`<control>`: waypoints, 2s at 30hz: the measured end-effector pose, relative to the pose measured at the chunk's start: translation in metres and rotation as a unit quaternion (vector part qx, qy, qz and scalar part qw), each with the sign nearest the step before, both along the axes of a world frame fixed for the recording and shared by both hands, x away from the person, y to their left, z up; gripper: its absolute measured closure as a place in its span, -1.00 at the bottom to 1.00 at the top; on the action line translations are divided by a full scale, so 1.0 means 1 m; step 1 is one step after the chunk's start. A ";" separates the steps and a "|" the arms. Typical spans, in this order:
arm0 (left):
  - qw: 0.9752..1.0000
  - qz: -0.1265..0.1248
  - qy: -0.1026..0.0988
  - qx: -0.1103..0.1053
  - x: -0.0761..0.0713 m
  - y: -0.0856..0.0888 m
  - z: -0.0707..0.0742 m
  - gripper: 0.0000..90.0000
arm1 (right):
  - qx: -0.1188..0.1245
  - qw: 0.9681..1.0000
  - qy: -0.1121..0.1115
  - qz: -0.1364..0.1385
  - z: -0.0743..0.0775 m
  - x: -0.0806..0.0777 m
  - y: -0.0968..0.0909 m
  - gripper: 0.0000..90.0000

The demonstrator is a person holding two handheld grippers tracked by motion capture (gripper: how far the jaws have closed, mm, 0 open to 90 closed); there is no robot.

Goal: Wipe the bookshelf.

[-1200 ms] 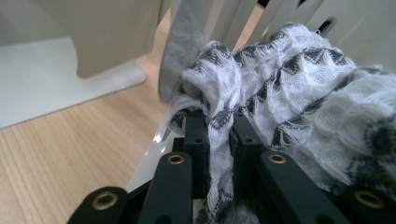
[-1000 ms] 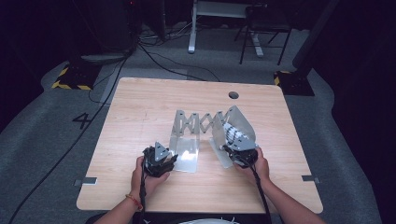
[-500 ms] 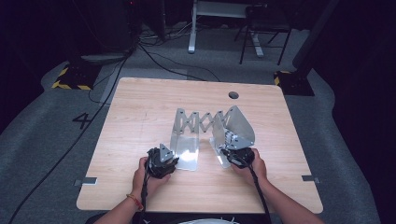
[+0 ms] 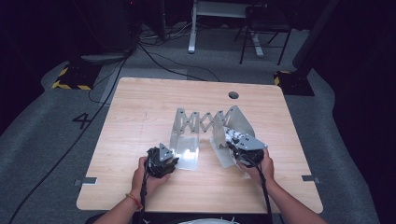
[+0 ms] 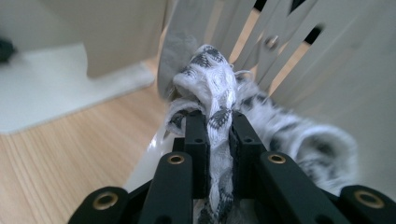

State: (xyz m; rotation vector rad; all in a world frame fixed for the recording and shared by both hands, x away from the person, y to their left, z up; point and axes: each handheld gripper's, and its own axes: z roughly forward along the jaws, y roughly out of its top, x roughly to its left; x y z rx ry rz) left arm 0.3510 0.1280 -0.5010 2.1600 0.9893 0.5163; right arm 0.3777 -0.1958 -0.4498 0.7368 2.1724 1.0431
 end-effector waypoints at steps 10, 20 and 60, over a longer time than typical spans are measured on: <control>1.000 -0.001 0.002 -0.001 0.000 0.000 0.000 0.35 | 0.048 0.996 -0.073 -0.019 0.046 -0.008 -0.019 0.80; 1.000 -0.001 0.002 -0.002 0.000 0.000 0.000 0.35 | 0.056 0.992 -0.112 -0.028 0.067 -0.021 -0.034 0.80; 1.000 -0.007 0.007 -0.006 0.001 0.000 0.000 0.32 | -0.097 0.995 0.016 0.023 -0.038 0.007 0.017 0.80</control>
